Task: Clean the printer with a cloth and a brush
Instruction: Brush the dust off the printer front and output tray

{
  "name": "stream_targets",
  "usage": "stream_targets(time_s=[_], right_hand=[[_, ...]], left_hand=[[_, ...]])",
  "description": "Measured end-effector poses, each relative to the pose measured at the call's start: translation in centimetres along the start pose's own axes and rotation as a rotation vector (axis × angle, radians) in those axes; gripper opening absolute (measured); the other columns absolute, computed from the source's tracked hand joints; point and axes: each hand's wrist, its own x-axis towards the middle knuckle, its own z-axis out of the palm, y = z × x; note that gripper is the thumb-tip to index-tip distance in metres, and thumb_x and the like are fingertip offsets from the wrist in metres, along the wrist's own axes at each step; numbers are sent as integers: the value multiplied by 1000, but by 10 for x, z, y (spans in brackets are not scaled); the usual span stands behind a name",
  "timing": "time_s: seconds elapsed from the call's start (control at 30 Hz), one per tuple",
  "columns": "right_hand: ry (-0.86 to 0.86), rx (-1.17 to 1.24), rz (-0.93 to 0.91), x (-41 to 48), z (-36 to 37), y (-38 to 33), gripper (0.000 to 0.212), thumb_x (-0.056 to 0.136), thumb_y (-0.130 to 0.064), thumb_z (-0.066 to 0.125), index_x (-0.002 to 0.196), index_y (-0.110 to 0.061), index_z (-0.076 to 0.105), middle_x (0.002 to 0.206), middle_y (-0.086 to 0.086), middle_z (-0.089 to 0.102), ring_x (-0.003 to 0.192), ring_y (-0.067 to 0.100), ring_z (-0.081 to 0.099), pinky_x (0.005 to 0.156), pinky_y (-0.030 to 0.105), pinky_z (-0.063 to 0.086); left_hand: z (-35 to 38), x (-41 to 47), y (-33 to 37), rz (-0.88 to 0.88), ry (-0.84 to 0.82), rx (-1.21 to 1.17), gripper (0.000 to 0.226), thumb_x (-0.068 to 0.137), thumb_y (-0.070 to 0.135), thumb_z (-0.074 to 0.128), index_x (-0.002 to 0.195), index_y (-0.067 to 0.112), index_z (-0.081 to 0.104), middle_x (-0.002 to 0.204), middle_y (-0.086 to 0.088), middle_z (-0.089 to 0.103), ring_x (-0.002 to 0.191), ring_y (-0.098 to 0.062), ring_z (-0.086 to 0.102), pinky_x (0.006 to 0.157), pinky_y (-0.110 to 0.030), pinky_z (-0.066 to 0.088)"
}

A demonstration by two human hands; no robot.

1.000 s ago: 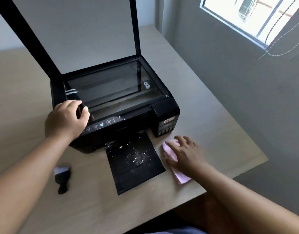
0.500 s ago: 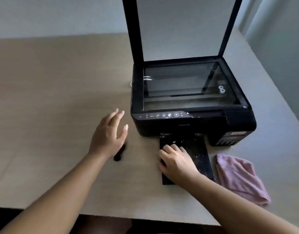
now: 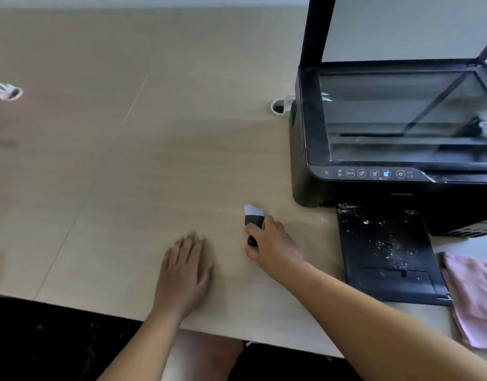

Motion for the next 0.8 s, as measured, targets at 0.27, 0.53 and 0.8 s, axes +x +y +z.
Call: stream_targets(time_s=[0.27, 0.53, 0.8], right_hand=[[0, 91, 79, -33, -17, 7, 22, 88, -5, 43, 98, -14, 60, 103, 10, 37, 83, 22, 39, 62, 29, 36], [516, 397, 394, -106, -70, 64, 8, 90, -21, 59, 95, -14, 56, 94, -3, 55, 78, 19, 54, 70, 35, 45], [711, 507, 598, -169, -91, 116, 10, 88, -19, 68, 97, -15, 68, 92, -6, 63, 84, 8, 58, 73, 10, 39]], left_hand=[[-16, 32, 23, -21, 48, -28, 65, 87, 54, 29, 135, 15, 49, 144, -9, 45, 130, -34, 40, 104, -49, 31], [-106, 130, 123, 390, 290, -262, 58, 90, 45, 42, 133, 7, 47, 137, -14, 51, 124, -35, 46, 104, -44, 36], [-150, 159, 244, 725, 236, -240, 60, 89, 49, 39, 137, 15, 47, 148, -9, 41, 137, -27, 34, 115, -38, 25]])
